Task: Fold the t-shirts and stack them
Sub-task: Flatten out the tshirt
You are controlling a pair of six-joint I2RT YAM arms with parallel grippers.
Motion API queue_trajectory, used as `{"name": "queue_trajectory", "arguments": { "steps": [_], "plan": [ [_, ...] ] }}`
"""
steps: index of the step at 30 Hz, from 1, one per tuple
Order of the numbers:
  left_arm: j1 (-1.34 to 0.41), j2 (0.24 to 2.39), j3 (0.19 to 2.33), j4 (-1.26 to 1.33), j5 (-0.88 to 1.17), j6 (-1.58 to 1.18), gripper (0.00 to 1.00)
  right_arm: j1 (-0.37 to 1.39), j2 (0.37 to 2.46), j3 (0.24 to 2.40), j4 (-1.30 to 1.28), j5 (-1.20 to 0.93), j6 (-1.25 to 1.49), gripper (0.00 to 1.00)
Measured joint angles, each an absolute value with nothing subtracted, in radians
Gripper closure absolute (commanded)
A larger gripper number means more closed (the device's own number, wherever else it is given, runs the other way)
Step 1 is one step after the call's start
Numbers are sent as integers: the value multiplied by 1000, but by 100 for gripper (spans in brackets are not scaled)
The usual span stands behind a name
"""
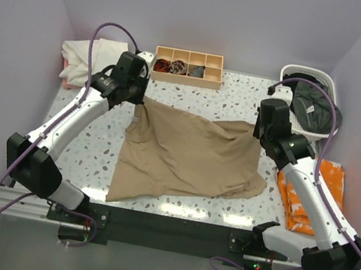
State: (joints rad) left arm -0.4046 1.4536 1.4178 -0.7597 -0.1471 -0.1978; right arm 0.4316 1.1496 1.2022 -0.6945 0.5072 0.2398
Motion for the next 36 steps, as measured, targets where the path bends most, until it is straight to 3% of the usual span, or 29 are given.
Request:
{"name": "queue_trajectory", "arguments": {
  "steps": [8, 21, 27, 36],
  "plan": [
    [-342, 1524, 1398, -527, -121, -199, 100, 431, 1242, 1217, -595, 610, 243, 100],
    [-326, 1576, 1544, -494, -31, -194, 100, 431, 1170, 1297, -595, 599, 231, 100],
    [-271, 1640, 1488, -503, 47, -223, 100, 429, 1038, 1179, -675, 363, 316, 100],
    [-237, 2041, 2158, -547, 290, -285, 100, 451, 1003, 877, -749, -161, 371, 100]
  ]
}}
